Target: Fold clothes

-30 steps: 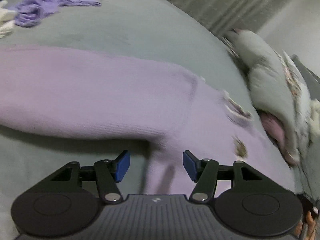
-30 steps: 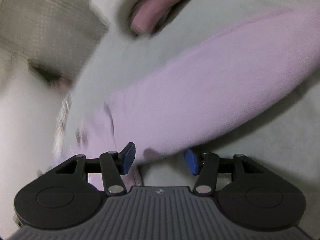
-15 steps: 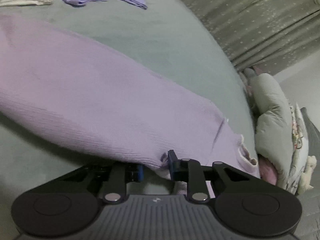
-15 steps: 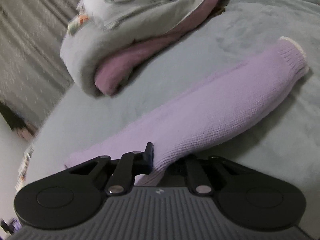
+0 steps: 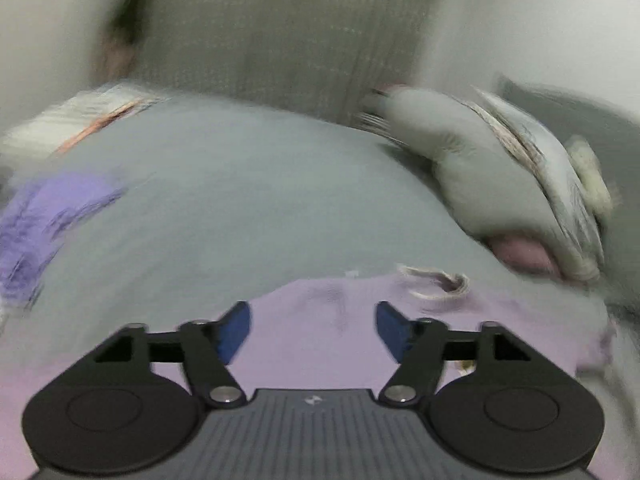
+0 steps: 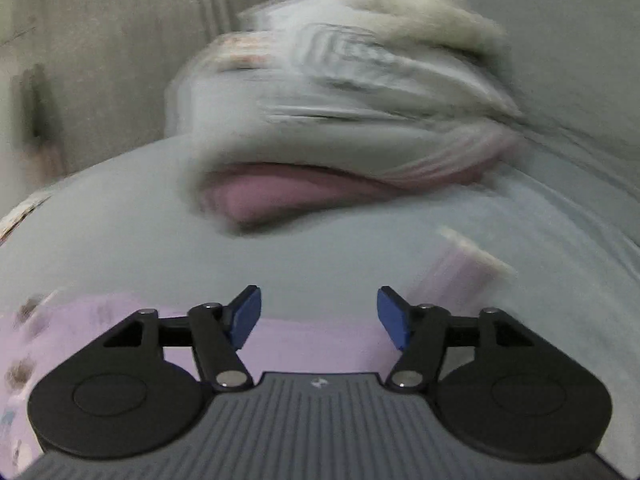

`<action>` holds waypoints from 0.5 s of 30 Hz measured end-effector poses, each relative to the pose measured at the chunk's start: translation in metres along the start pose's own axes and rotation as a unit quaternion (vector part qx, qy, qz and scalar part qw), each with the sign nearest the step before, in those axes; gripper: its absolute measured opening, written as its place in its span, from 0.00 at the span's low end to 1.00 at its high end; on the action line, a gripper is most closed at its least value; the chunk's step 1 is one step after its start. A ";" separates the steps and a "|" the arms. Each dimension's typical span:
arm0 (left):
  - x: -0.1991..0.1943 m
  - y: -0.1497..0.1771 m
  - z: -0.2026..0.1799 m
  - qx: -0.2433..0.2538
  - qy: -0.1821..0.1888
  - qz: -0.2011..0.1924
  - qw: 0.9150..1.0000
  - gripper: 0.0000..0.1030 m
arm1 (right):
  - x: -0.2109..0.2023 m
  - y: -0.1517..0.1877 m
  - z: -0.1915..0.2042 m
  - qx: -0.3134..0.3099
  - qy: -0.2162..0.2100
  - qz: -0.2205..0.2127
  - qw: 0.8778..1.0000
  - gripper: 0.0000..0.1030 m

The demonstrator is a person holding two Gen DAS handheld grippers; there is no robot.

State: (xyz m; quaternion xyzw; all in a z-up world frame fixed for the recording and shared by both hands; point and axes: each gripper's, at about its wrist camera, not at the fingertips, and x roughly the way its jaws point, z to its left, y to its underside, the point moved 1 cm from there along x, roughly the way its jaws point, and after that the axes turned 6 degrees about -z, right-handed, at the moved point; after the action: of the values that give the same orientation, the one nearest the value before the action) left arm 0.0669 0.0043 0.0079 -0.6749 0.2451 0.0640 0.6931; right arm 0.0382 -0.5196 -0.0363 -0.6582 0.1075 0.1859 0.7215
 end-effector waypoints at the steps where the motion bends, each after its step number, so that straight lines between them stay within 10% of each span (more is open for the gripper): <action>1: 0.015 -0.004 -0.008 0.035 0.000 0.007 0.999 0.74 | 0.010 -0.003 0.013 -0.024 -0.025 0.006 0.999 0.68; 7: 0.137 0.005 -0.030 0.187 0.047 0.105 0.976 0.74 | 0.099 -0.023 0.077 -0.162 -0.159 0.073 0.971 0.70; 15: 0.187 0.030 -0.018 0.198 0.132 0.159 0.958 0.74 | 0.193 -0.024 0.063 -0.147 -0.246 0.132 0.949 0.71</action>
State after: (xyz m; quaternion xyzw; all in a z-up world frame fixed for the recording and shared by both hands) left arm 0.2132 -0.0557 -0.0981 -0.4791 0.4465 0.0339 0.7550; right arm 0.2171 -0.4340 -0.0847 -0.6709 -0.0158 0.4490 0.5899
